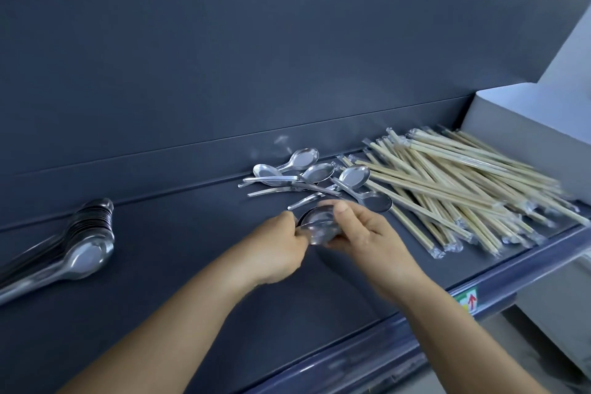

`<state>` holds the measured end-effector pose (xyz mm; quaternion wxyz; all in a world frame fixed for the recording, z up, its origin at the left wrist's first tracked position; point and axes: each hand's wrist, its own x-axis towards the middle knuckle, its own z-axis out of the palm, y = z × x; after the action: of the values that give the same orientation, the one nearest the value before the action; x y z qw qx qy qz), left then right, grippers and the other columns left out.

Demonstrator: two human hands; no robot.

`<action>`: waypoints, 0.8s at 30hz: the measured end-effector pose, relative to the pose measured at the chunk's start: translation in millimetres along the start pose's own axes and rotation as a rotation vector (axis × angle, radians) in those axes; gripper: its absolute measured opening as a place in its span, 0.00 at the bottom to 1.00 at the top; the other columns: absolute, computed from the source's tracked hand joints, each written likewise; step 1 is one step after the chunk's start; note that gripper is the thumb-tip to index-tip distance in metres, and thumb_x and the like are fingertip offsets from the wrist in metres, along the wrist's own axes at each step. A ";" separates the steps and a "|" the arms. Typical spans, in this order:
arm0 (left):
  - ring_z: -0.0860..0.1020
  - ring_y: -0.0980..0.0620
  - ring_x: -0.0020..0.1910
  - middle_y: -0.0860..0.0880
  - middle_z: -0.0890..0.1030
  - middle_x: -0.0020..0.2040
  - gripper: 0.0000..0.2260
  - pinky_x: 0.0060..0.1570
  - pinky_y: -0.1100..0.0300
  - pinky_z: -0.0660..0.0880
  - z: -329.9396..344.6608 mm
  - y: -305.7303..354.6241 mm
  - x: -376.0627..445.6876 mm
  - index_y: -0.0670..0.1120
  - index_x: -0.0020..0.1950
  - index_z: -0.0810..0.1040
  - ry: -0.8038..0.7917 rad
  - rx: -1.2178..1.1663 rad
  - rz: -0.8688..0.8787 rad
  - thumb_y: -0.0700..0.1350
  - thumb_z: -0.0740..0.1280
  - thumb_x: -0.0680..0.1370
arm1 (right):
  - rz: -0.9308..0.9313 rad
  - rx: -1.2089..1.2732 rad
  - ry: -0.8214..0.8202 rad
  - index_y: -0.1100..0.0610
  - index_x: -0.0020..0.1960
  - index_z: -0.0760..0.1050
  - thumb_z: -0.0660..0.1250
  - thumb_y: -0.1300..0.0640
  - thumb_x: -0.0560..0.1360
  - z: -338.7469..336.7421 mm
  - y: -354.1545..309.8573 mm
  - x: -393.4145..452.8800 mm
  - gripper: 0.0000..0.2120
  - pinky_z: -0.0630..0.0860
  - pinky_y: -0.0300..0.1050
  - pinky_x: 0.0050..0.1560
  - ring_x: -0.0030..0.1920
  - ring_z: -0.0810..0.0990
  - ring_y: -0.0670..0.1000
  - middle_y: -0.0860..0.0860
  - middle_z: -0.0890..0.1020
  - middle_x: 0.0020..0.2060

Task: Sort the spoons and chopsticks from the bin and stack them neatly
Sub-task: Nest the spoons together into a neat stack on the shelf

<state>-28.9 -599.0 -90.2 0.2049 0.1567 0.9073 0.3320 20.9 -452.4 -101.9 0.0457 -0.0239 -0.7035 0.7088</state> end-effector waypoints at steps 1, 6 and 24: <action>0.68 0.53 0.27 0.50 0.75 0.36 0.10 0.28 0.60 0.64 0.8 0.2 1.6 0.49 0.42 0.67 -0.004 -0.022 -0.012 0.54 0.58 0.79 | -0.014 -0.050 0.010 0.54 0.50 0.80 0.62 0.57 0.79 -4.5 -0.3 1.4 0.08 0.77 0.55 0.56 0.47 0.81 0.53 0.56 0.84 0.47; 0.63 0.56 0.19 0.57 0.69 0.23 0.11 0.23 0.65 0.59 8.6 5.7 7.8 0.47 0.45 0.72 -0.093 -0.204 -0.066 0.53 0.59 0.79 | -0.068 -0.138 -0.100 0.49 0.53 0.77 0.72 0.51 0.66 -25.4 -1.0 4.7 0.16 0.77 0.41 0.50 0.41 0.78 0.46 0.47 0.82 0.42; 0.71 0.52 0.31 0.45 0.80 0.39 0.13 0.35 0.56 0.70 16.0 16.4 1.6 0.42 0.42 0.69 0.214 0.035 -0.082 0.47 0.52 0.81 | -0.207 -0.731 0.108 0.48 0.54 0.79 0.65 0.58 0.75 -68.2 -4.1 37.6 0.10 0.73 0.36 0.51 0.48 0.80 0.43 0.43 0.84 0.45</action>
<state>-20.3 -577.8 -90.8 0.1176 0.0866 0.9353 0.3224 -9.7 -380.8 -97.2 0.1427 -0.0048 -0.9051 0.4005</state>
